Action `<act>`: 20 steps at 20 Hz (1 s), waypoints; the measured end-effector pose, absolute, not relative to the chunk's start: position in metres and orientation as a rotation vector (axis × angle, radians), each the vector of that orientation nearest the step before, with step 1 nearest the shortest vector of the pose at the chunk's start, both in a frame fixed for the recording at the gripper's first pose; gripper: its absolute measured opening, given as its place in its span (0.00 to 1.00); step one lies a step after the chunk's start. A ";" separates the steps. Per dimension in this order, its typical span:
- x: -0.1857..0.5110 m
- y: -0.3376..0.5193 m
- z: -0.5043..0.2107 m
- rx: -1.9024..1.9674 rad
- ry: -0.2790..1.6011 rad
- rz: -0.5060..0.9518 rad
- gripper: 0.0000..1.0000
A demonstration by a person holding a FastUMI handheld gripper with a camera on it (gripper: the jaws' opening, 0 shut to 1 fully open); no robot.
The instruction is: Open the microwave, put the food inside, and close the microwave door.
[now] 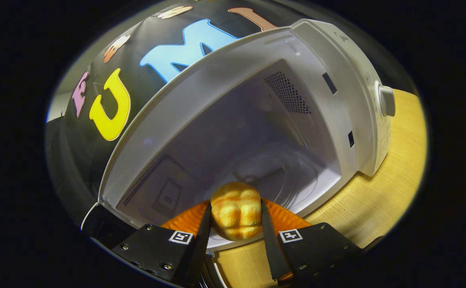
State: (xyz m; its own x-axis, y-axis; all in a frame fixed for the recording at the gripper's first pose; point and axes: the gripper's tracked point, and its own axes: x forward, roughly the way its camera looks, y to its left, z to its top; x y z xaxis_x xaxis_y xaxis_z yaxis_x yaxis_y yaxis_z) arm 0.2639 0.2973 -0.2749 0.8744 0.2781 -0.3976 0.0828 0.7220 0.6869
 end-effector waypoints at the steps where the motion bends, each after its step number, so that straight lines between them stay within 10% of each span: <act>1: 0.267 0.299 -0.278 0.767 0.505 0.105 0.64; 13: 0.279 0.295 -0.277 0.690 0.454 0.051 0.98; 20: 0.256 0.275 -0.254 0.579 0.423 0.079 0.98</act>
